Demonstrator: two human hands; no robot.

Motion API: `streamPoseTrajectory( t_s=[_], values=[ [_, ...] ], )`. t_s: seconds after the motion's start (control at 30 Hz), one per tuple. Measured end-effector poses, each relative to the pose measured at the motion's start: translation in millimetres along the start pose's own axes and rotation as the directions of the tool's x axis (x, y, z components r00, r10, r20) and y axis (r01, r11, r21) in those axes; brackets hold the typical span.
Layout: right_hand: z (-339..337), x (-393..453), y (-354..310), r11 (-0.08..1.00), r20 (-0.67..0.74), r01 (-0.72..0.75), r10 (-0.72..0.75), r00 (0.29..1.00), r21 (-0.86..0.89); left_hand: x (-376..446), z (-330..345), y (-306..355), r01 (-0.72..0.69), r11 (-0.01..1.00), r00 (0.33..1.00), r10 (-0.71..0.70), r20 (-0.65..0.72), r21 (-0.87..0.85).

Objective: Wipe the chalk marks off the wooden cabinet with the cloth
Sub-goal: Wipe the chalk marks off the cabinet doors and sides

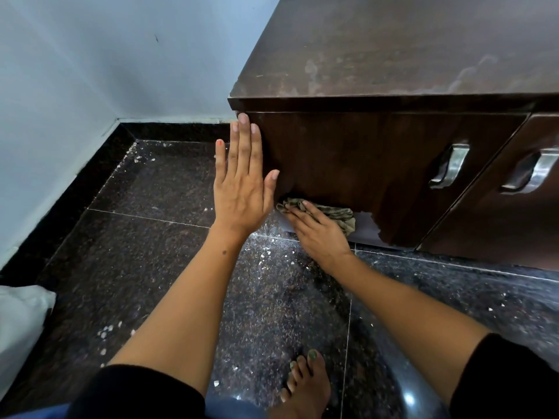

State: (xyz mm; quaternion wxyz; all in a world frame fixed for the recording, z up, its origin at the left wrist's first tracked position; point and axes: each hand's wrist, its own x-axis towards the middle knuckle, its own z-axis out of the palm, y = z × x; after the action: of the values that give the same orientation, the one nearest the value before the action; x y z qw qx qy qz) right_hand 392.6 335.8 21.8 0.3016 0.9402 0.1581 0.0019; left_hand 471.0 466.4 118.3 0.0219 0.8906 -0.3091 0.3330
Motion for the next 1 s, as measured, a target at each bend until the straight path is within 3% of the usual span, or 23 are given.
streamPoseTrajectory(
  t_s=[0.17, 0.4, 0.5, 0.6, 0.83, 1.0],
  values=[
    [17.9, -12.9, 4.7, 0.993, 0.084, 0.121, -0.121, 0.989, 0.008, -2.3, 0.9, 4.1, 0.001, 1.000, 1.000, 0.000, 0.018, -0.020],
    [15.2, -19.9, -2.5, 0.993, -0.022, -0.087, 0.089, 0.996, 0.077, -2.3, 2.8, 11.0, 0.015, 1.000, 1.000, -0.014, 0.016, -0.027],
    [7.2, 5.9, -13.0, 0.998, -0.014, -0.027, 0.028, 0.999, 0.057, -1.8, 2.8, 10.8, 0.016, 0.999, 1.000, -0.015, 0.015, -0.032],
    [11.5, 13.6, -18.4, 0.996, 0.087, 0.081, -0.078, 0.993, -0.041, -1.4, 3.7, 9.5, 0.018, 0.999, 1.000, -0.018, 0.012, -0.045],
    [14.6, 5.0, -19.3, 0.999, 0.008, -0.047, 0.047, 0.999, 0.023, -1.6, 5.8, 7.3, 0.010, 0.999, 1.000, -0.009, 0.010, -0.048],
    [7.7, 27.7, -29.1, 0.996, 0.088, 0.090, -0.088, 0.992, -0.022, -0.8, 2.8, 6.8, 0.011, 0.999, 1.000, -0.009, 0.025, -0.049]
  ],
)
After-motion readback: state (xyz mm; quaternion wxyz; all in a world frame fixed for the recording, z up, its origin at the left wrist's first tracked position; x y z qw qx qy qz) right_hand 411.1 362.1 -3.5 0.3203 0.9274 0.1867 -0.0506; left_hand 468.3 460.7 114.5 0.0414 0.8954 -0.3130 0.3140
